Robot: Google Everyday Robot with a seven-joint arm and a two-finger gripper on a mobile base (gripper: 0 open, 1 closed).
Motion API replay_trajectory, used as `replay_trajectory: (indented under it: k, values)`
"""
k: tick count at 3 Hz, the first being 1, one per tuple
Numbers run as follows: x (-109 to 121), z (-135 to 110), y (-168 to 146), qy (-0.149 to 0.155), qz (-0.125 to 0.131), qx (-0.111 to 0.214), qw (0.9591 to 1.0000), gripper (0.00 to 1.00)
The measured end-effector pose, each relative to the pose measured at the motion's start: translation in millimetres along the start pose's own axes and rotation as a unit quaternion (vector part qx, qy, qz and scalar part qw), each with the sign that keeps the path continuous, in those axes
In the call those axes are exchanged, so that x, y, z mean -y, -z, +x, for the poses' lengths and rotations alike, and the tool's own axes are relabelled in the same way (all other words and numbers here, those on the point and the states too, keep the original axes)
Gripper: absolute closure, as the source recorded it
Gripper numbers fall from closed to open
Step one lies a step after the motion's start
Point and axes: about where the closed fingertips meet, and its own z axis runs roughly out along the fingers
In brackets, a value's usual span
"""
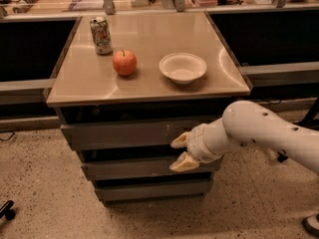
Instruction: Close top drawer
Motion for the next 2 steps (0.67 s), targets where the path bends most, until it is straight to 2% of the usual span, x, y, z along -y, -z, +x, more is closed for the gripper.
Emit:
replay_trajectory:
  k: [1, 2]
  values:
    - [0.0, 0.0, 0.0, 0.0, 0.0, 0.0, 1.0, 0.0]
    - [0.0, 0.0, 0.0, 0.0, 0.0, 0.0, 1.0, 0.0]
